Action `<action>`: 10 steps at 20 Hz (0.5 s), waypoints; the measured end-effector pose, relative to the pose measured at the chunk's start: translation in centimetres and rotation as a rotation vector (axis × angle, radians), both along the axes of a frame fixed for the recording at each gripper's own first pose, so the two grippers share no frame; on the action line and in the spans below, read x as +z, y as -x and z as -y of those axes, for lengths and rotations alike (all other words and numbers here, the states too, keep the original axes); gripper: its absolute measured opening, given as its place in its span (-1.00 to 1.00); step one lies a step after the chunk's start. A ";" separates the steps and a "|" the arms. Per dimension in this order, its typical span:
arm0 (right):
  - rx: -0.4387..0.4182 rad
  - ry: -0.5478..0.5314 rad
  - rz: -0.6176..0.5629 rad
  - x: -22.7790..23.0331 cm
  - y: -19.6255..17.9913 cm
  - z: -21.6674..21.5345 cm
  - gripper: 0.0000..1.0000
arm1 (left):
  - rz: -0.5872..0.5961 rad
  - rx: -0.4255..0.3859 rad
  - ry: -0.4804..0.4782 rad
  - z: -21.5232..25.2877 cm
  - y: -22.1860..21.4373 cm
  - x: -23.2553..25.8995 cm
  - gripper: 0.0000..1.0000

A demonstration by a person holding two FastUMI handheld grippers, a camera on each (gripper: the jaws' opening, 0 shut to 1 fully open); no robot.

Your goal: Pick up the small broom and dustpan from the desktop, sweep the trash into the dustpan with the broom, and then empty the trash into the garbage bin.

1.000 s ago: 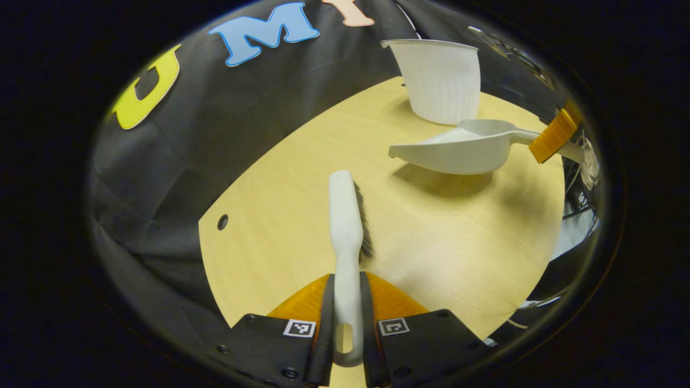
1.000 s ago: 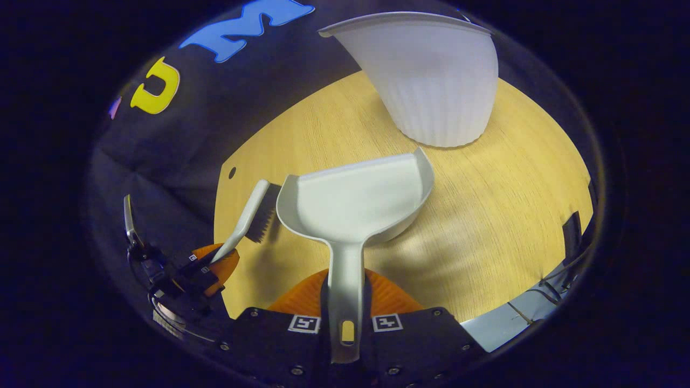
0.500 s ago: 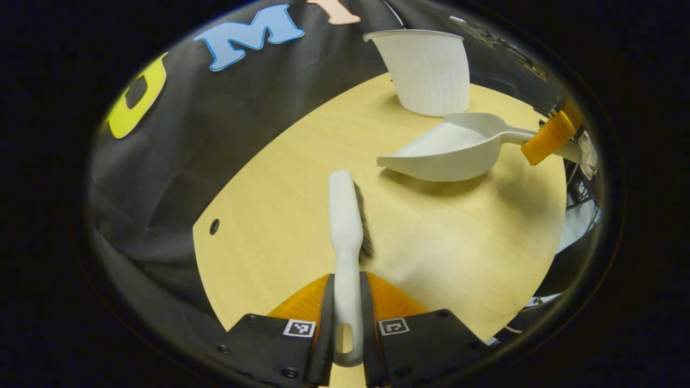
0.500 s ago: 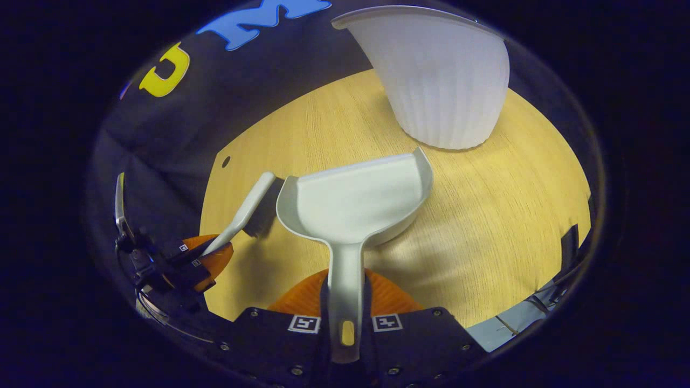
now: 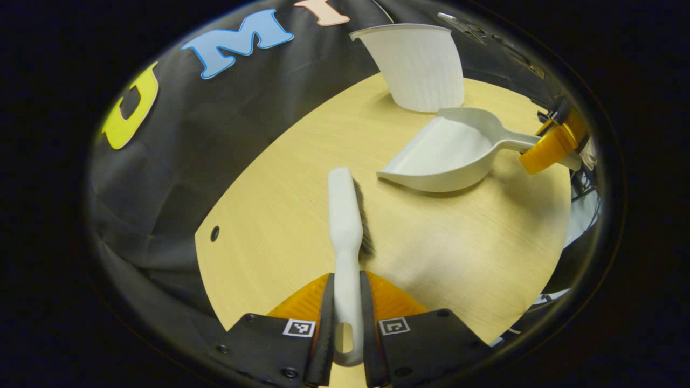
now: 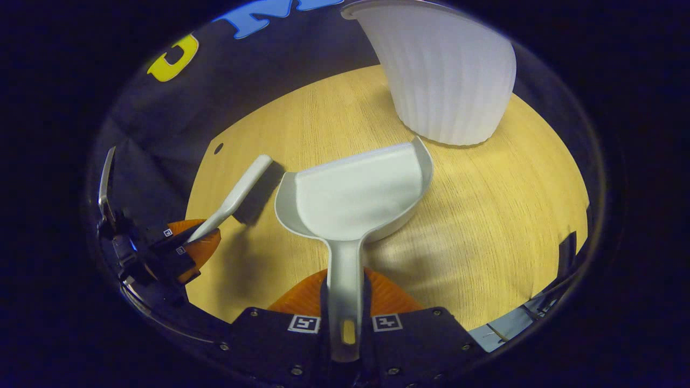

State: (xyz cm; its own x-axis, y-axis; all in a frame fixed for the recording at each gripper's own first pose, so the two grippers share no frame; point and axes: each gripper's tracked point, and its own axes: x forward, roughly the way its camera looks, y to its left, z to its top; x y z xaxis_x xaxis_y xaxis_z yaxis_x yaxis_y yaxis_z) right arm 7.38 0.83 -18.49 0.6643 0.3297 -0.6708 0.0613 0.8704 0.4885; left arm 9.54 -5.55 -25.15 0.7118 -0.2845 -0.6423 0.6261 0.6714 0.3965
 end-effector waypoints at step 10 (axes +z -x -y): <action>-0.036 -0.057 -0.040 -0.3 0.2 -0.3 -0.27 | -0.006 0.016 -0.025 -1.1 -0.1 -0.5 -0.17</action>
